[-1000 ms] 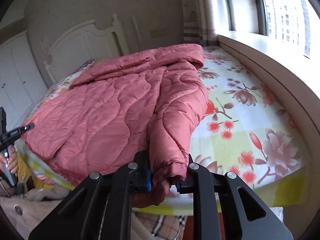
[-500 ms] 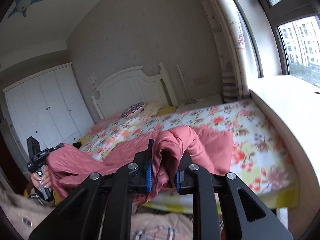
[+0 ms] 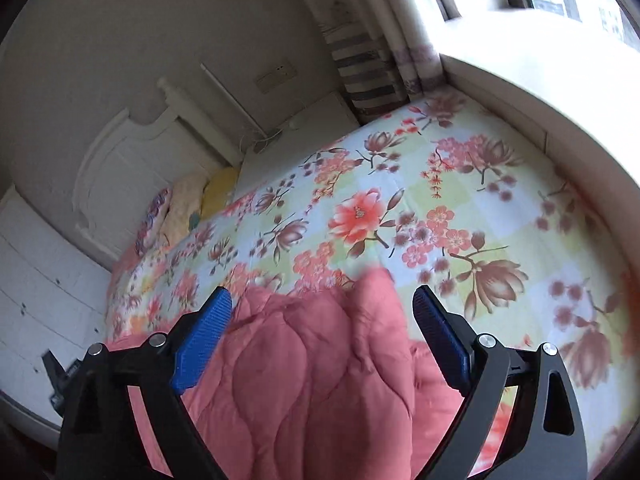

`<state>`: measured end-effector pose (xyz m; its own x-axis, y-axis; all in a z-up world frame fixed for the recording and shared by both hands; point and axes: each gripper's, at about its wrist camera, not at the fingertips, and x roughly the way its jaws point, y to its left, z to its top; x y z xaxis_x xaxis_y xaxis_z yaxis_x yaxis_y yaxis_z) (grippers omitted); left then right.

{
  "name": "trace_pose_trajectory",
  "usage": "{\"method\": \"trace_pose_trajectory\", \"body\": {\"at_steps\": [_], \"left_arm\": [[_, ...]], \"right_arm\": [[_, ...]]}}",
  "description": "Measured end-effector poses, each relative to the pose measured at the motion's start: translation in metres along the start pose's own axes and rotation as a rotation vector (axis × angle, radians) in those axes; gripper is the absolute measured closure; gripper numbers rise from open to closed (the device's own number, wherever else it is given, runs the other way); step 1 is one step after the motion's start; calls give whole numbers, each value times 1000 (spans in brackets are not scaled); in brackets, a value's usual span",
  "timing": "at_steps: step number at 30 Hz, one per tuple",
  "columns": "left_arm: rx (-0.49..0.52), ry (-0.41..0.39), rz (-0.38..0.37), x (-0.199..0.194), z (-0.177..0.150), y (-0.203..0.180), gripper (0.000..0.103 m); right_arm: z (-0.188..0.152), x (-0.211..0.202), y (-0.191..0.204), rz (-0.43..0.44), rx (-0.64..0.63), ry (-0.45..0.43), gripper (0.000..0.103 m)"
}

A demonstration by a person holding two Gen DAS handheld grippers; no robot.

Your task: Fold large clothes

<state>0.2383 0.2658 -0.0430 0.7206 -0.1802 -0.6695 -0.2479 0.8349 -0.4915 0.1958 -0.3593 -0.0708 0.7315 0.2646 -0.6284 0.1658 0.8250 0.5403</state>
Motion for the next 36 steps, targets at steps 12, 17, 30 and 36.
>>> {"method": "trace_pose_trajectory", "body": {"at_steps": [12, 17, 30, 36], "left_arm": [[356, 163, -19, 34, -33, -50, 94], [305, 51, -17, 21, -27, -56, 96], [408, -206, 195, -17, -37, -74, 12], [758, -221, 158, -35, -106, -166, 2]], "right_arm": [[-19, 31, -9, -46, -230, 151, 44], [-26, 0, 24, -75, -349, -9, 88], [-20, 39, 6, -285, -277, 38, 7], [-46, -28, 90, -109, -460, -105, 7]]}}
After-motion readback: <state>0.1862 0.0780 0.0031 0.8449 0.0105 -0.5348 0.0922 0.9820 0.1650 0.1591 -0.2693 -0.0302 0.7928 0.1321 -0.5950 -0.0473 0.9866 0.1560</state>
